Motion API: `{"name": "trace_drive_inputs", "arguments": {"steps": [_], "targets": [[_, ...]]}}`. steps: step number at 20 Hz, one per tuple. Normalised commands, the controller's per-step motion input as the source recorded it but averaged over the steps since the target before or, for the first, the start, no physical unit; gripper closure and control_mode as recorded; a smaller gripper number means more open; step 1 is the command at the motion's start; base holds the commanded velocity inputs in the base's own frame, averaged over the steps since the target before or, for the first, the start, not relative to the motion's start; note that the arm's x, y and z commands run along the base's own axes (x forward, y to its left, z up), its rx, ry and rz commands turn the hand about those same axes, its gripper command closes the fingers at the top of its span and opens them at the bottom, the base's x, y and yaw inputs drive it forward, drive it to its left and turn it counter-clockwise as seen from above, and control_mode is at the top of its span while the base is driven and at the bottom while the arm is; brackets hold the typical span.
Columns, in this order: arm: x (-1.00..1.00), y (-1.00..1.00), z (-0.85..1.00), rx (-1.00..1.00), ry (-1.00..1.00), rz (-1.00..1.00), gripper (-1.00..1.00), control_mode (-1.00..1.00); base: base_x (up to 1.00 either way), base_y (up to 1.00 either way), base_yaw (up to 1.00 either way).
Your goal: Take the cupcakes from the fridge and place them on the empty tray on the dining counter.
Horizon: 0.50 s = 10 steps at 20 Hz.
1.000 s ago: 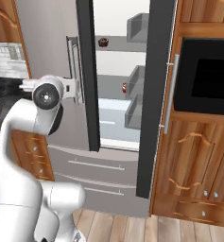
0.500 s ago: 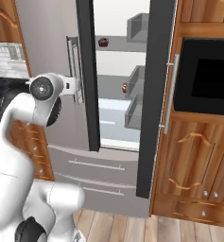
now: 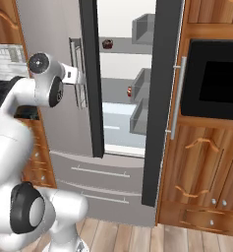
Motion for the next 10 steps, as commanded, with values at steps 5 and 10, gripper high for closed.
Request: {"name": "trace_drive_inputs", "arguments": {"steps": [5, 10], "targets": [[0.85, 0.05, -0.04, 0.00, 0.00, 0.01, -1.00, -1.00, 0.00, 0.00, 0.00], [0.80, 0.29, -0.13, 0.00, 0.00, 0.03, -1.00, -1.00, 0.00, 0.00, 0.00]]}}
